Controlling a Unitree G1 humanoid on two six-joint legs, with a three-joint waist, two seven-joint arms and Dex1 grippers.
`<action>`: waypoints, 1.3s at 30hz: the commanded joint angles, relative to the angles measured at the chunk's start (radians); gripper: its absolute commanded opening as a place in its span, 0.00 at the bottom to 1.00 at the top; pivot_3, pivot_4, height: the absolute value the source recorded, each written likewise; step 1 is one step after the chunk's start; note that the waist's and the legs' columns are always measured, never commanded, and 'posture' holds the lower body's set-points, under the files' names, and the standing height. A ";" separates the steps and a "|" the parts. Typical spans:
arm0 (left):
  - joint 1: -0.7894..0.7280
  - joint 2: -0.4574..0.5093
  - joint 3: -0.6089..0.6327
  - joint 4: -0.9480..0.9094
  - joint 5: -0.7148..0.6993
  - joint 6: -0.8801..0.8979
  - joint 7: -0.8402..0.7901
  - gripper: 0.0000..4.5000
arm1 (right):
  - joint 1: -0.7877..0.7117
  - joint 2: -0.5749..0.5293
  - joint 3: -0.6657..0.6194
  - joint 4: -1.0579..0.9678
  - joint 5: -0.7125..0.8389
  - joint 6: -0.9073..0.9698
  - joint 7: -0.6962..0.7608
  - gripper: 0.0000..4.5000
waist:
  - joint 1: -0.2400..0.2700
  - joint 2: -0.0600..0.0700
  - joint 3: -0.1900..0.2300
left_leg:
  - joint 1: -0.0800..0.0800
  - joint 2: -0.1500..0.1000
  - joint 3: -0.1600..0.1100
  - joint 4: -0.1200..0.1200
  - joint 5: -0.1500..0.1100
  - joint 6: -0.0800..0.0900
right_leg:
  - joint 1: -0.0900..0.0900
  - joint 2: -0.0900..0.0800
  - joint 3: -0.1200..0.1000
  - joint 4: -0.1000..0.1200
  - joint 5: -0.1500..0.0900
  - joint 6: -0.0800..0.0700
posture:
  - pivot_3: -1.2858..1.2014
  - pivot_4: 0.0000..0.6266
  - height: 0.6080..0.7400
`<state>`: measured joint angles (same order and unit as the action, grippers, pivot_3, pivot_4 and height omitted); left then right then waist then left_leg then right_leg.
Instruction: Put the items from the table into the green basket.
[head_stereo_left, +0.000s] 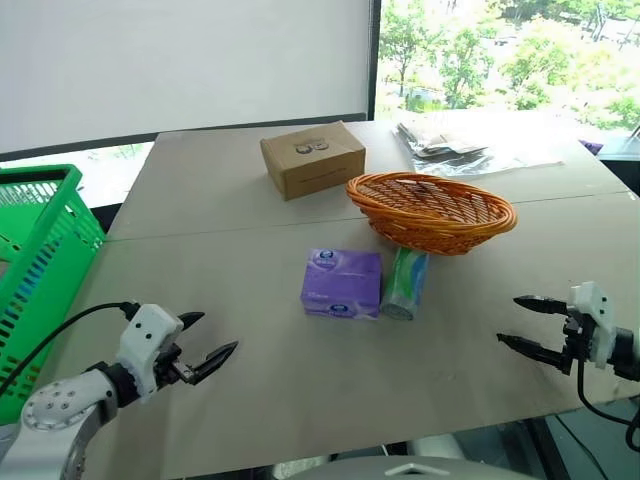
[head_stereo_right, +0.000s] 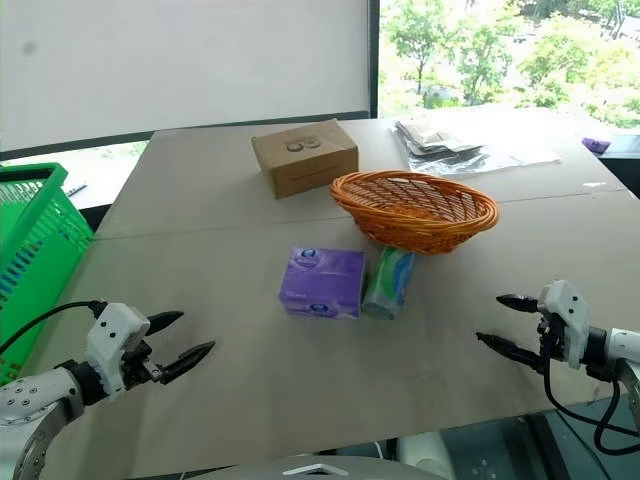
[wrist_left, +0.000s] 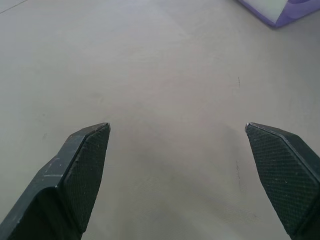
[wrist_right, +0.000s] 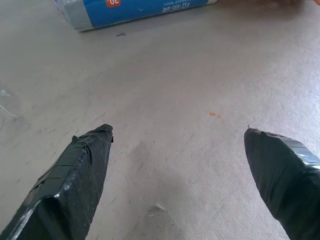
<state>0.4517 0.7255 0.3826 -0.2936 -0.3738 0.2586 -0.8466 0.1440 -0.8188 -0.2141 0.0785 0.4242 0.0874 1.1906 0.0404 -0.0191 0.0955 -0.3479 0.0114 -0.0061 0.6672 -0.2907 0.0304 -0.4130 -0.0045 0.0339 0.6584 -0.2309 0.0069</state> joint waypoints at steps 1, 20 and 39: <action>-0.013 -0.001 0.003 -0.027 0.002 -0.012 0.004 1.00 | -0.016 0.001 -0.030 -0.008 0.015 -0.012 0.003 0.99 | 0.000 0.000 0.000 | 0.000 0.000 0.000 0.000 0.000 0.000 | 0.000 0.000 0.000 0.000 0.000 0.000 | 0.57 0.09 1.00; -0.039 -0.018 -0.025 -0.016 0.005 -0.012 0.016 1.00 | -0.024 0.018 -0.021 -0.009 0.000 -0.018 -0.011 0.99 | -0.001 0.000 0.000 | 0.000 0.000 0.000 0.000 0.000 0.000 | 0.000 0.001 0.000 0.000 0.000 0.000 | 0.57 0.08 1.00; -0.197 0.252 0.356 -0.240 -0.729 0.467 -0.178 1.00 | -0.866 -0.098 0.243 0.048 0.090 0.402 0.183 0.99 | -0.025 0.002 0.001 | 0.000 0.002 -0.001 -0.003 0.000 0.000 | -0.002 0.004 -0.006 0.001 0.001 0.000 | 0.59 0.00 1.00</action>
<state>0.2677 0.9566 0.7163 -0.5006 -1.0833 0.7199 -1.0080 -0.6782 -0.9150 -0.0094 0.1165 0.5441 0.4884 1.3306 0.0151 -0.0175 0.0964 -0.3490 0.0133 -0.0075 0.6641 -0.2905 0.0301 -0.4151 -0.0006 0.0275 0.6590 -0.2301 0.0072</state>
